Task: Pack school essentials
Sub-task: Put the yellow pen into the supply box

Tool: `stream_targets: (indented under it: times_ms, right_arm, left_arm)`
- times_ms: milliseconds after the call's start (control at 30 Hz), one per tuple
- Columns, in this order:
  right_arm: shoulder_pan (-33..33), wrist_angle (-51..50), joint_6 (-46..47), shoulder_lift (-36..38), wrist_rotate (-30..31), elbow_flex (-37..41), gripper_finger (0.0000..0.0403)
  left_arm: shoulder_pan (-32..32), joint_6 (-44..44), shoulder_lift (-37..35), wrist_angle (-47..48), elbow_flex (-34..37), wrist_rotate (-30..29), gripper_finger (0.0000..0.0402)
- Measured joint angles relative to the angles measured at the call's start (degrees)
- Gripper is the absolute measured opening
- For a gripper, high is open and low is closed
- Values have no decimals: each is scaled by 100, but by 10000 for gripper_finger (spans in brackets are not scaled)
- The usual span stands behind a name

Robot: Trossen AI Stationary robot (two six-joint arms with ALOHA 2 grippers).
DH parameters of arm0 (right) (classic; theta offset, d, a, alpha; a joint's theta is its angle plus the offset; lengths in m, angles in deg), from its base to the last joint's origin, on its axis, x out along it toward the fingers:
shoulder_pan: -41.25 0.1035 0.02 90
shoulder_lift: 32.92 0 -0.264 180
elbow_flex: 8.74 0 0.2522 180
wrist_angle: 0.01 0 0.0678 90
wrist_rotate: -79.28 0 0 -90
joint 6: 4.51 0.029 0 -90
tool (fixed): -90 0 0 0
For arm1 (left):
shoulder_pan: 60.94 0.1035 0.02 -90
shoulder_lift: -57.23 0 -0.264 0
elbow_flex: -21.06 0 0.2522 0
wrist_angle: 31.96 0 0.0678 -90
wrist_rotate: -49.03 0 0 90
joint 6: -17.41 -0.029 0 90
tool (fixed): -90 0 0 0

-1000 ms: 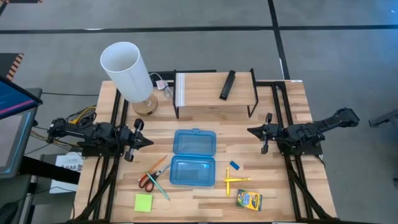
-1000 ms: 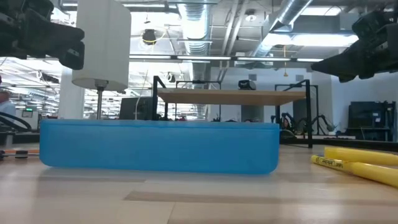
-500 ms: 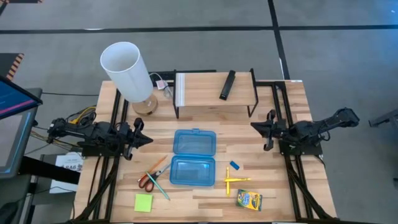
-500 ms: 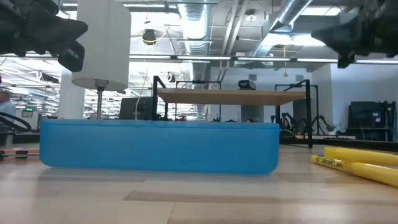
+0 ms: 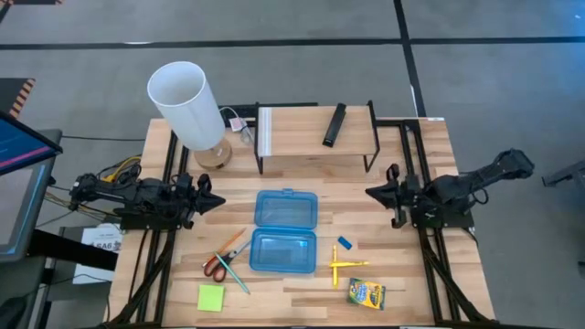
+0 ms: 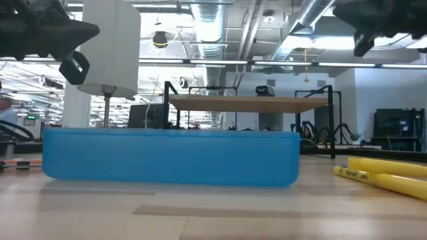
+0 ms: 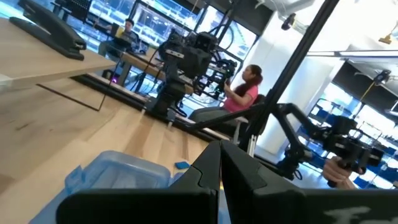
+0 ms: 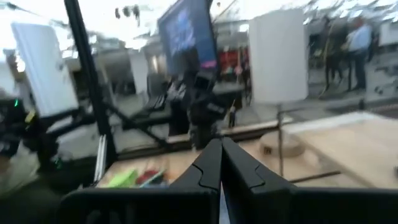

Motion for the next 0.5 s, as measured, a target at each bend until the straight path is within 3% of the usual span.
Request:
stream_targets:
  times_ms: [500]
  right_arm:
    - [1275, -2743, 1429, -3503, 379, -2759, 52]
  left_arm:
    - [0, -33, 0, -15, 0, -237, 0]
